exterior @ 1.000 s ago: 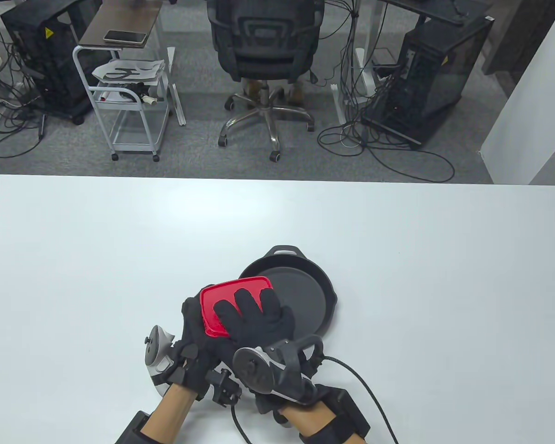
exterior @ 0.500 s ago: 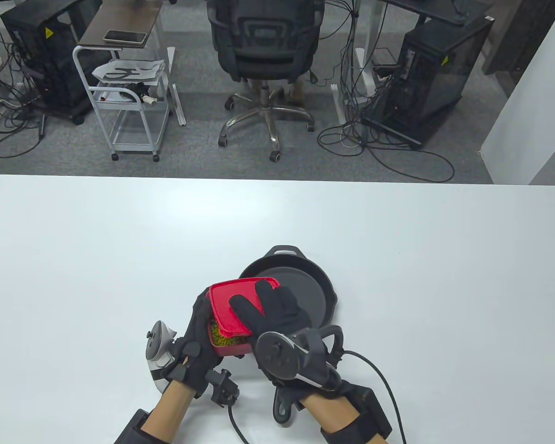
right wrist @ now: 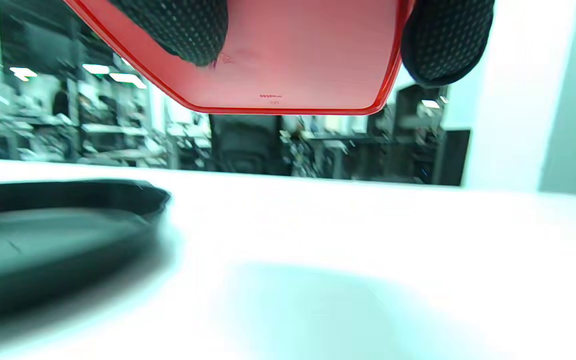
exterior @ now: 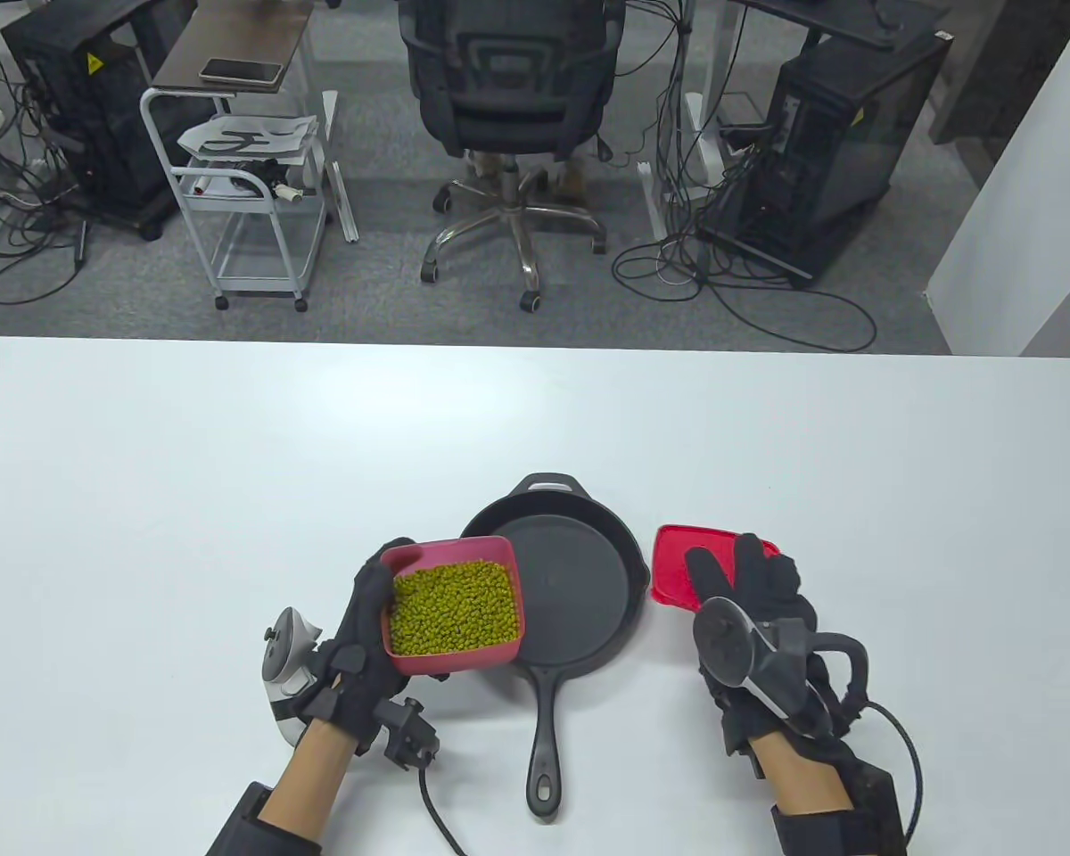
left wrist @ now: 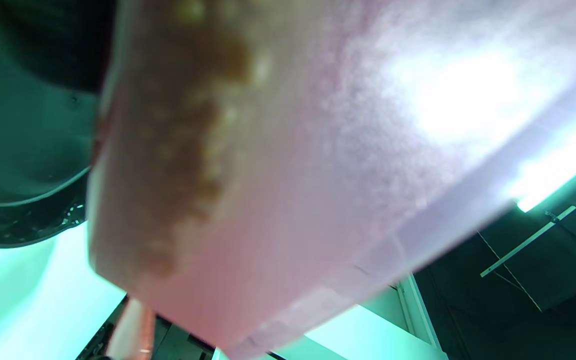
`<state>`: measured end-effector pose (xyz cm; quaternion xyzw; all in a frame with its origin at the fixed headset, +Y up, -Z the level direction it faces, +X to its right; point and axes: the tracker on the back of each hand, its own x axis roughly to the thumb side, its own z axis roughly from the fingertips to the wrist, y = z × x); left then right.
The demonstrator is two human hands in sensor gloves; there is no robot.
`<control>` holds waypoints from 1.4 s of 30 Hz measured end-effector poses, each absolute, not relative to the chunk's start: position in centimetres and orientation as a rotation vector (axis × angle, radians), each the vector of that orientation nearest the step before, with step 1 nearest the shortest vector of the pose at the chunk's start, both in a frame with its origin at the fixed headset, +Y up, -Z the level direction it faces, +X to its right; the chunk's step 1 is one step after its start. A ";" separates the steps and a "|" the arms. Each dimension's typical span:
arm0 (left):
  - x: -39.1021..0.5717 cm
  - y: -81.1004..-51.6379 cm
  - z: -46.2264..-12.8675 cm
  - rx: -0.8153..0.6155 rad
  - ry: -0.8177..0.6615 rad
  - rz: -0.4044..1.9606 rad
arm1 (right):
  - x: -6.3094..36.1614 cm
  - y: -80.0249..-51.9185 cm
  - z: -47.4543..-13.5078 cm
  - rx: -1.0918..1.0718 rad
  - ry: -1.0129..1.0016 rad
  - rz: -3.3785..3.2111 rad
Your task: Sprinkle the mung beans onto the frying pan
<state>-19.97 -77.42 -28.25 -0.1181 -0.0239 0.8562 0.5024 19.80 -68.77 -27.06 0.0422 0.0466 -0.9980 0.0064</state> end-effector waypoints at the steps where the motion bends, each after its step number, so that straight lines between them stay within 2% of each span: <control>1: -19.9 -77.4 -28.2 -0.286 -0.056 2.068 | 20.8 -69.8 -27.2 0.165 0.094 -3.133; 3: -19.9 -77.3 -28.2 -0.293 -0.053 2.068 | 22.6 -71.8 -27.6 0.231 -0.059 -3.141; 8: -20.0 -77.5 -28.2 -0.303 -0.031 2.050 | 24.8 -74.9 -27.7 0.318 -0.278 -3.126; 11: -20.0 -77.5 -28.2 -0.308 -0.025 2.051 | 25.1 -75.6 -27.7 0.288 -0.349 -3.142; 17: -20.1 -77.5 -28.2 -0.306 -0.013 2.047 | 24.9 -76.0 -28.3 0.262 -0.682 -3.140; 26: -20.2 -77.6 -28.2 -0.331 -0.016 2.031 | 24.5 -76.7 -28.4 0.226 -0.893 -3.061; 34: -20.3 -77.7 -28.3 -0.328 -0.019 2.027 | 24.5 -76.2 -28.6 0.242 -0.921 -3.082; 38: -20.3 -77.8 -28.4 -0.332 -0.012 2.018 | 23.5 -73.8 -29.3 0.206 -0.769 -3.157; 42: -20.3 -77.9 -28.5 -0.337 -0.011 1.996 | 20.1 -69.2 -30.3 0.013 -0.611 -3.296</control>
